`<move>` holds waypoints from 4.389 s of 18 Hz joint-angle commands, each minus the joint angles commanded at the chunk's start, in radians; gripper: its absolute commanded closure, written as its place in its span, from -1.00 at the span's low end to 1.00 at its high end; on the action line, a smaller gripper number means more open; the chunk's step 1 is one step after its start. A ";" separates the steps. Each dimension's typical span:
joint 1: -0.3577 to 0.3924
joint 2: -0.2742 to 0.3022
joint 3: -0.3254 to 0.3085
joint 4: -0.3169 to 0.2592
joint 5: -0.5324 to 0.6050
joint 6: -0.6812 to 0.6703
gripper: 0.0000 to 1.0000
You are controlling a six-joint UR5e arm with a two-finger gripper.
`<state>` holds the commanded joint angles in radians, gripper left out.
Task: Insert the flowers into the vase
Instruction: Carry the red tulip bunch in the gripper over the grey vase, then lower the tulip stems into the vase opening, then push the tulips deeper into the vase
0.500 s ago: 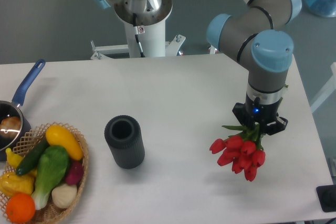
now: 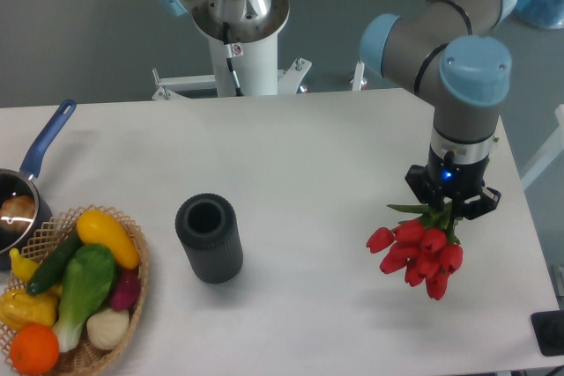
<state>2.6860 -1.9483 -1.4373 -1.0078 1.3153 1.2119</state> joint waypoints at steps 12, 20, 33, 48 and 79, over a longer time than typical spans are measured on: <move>-0.026 0.154 -0.129 0.132 -0.732 -0.186 0.86; -0.098 0.204 -0.187 0.170 -0.870 -0.204 0.86; -0.009 0.203 -0.322 0.170 -1.341 -0.198 0.71; -0.011 0.200 -0.443 0.173 -1.335 -0.083 0.69; -0.049 0.100 -0.581 0.173 -1.228 0.170 0.39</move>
<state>2.6369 -1.8484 -2.0187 -0.8345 0.0873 1.3820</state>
